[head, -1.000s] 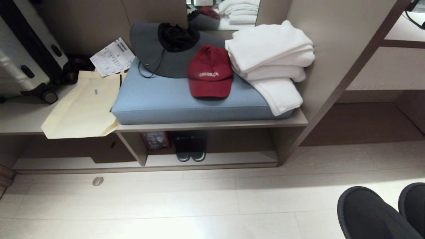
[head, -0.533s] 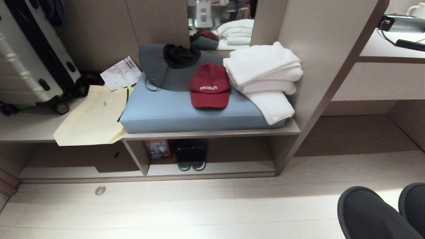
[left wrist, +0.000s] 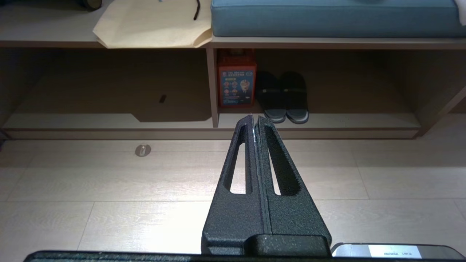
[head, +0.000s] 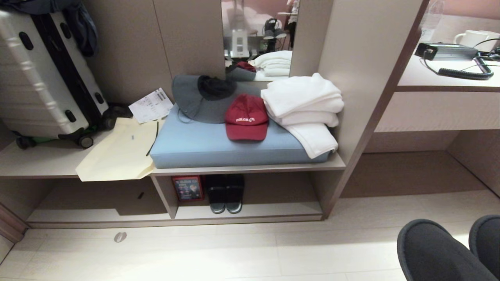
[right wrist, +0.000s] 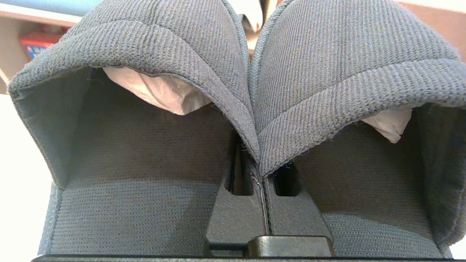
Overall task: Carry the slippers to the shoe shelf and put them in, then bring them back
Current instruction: Place the slippers on the floor
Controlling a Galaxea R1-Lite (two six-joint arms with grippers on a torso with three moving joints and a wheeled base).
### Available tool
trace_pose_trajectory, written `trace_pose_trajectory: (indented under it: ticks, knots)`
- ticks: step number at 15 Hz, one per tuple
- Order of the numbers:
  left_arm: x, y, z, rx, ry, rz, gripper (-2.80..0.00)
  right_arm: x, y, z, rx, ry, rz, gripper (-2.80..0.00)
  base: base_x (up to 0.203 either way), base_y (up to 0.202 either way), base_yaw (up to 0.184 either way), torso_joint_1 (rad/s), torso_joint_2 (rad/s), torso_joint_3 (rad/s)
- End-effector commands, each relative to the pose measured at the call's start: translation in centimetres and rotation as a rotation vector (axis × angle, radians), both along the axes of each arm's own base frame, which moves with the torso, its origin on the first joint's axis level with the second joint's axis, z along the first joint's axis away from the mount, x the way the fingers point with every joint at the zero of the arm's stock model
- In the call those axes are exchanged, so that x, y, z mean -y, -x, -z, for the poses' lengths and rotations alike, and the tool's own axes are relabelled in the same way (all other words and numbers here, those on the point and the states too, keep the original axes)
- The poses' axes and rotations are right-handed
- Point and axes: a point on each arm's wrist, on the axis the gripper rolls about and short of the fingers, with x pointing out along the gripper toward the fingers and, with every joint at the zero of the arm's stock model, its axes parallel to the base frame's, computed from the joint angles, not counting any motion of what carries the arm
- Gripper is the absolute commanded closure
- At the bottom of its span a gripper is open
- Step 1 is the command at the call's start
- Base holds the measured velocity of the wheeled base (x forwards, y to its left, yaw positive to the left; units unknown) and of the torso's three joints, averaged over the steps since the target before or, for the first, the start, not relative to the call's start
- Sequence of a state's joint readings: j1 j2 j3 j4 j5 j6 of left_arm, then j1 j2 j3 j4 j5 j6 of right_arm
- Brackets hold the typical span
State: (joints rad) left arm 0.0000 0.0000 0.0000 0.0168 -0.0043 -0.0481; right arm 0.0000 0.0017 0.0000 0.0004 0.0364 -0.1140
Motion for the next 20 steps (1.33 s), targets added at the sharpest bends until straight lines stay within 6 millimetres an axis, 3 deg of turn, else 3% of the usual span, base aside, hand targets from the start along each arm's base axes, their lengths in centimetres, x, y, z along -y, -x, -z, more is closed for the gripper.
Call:
trace_pose_trajectory:
  ticks: [1,9,20]
  knots:
    - [0.00,0.00,0.02,0.001,0.001,0.000,0.00,0.00,-0.01,-0.01,-0.001,0.001,0.000,0.00,0.000,0.000,0.000,0.002,0.00,0.207]
    - [0.00,0.01,-0.01,0.003,-0.003,0.000,0.00,0.00,-0.01,-0.01,-0.001,0.001,0.000,0.00,0.000,0.000,0.000,0.002,0.00,0.181]
    - [0.00,0.00,0.00,0.000,-0.002,0.000,0.00,0.00,-0.01,-0.01,-0.001,0.001,0.000,0.00,0.000,-0.029,0.001,0.001,0.00,0.010]
